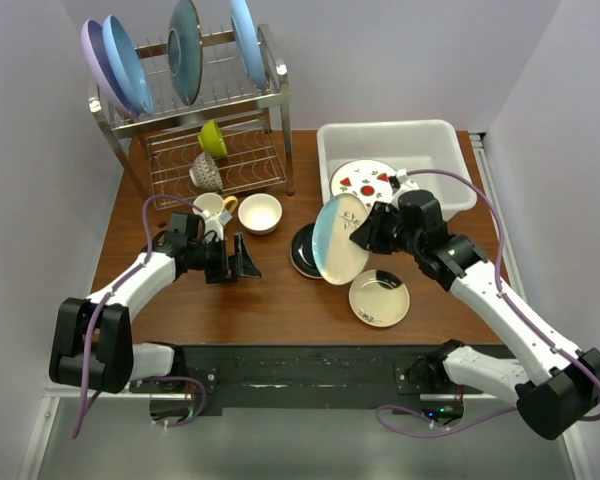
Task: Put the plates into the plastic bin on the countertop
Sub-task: Pick up the plate at the center of the board, then place the plate in the plastic bin.
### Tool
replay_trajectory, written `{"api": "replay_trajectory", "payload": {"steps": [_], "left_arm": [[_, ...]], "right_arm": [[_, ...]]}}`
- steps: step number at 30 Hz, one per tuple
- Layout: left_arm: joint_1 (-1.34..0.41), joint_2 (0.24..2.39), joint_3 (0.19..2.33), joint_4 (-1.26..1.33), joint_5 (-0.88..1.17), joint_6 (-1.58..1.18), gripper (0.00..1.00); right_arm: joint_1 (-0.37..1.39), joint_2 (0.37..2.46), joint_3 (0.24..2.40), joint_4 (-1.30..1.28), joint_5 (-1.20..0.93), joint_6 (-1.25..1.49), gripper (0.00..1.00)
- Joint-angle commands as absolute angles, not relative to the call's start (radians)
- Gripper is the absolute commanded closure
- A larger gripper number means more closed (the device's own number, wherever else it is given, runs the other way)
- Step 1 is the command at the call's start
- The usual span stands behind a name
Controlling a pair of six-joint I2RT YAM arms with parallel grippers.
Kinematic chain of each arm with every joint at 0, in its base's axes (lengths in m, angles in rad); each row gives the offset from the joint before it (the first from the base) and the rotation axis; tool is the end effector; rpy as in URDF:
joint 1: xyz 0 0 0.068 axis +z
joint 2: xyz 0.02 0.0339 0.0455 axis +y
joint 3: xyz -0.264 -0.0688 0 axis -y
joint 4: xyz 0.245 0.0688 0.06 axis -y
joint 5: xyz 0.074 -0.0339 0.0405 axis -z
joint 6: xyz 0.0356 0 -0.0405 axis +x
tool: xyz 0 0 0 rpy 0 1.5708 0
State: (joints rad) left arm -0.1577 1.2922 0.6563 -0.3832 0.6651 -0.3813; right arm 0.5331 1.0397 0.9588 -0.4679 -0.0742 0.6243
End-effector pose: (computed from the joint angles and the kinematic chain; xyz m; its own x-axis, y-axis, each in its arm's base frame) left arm 0.2273 -0.0584 0.1832 -0.9455 -0.1461 -0.2909 0.0982 0.7239 -0.6829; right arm 0.1957 0.1185 0.3240 -0.6926 0.2681 -0.6696 -0.1928 0.8257 0.5301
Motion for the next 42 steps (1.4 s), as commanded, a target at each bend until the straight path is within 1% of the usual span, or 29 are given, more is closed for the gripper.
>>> {"api": "replay_trajectory", "payload": {"steps": [1, 6, 19, 29, 37, 40, 42], "left_arm": [[-0.161, 1.273, 0.658, -0.368, 0.678, -0.364, 0.00], [-0.161, 1.275, 0.653, -0.367, 0.678, -0.362, 0.00], [-0.163, 1.276, 0.646, -0.360, 0.686, -0.359, 0.00], [-0.161, 1.278, 0.640, -0.354, 0.690, -0.357, 0.00], [-0.161, 1.278, 0.637, -0.350, 0.693, -0.359, 0.00], [-0.161, 1.281, 0.635, -0.348, 0.695, -0.359, 0.00], [-0.161, 1.284, 0.635, -0.348, 0.698, -0.359, 0.00]], "right_arm": [[0.492, 1.055, 1.104, -0.333, -0.202, 0.606, 1.00], [0.433, 1.109, 1.158, -0.302, -0.253, 0.630, 1.00], [0.244, 1.193, 1.166, -0.089, -0.459, 0.805, 1.00], [0.074, 1.252, 1.115, 0.113, -0.584, 0.995, 1.00], [0.017, 1.296, 1.086, 0.193, -0.614, 1.055, 1.00], [0.003, 1.322, 1.056, 0.271, -0.635, 1.115, 1.00], [-0.040, 1.338, 1.040, 0.331, -0.650, 1.143, 1.00]]}}
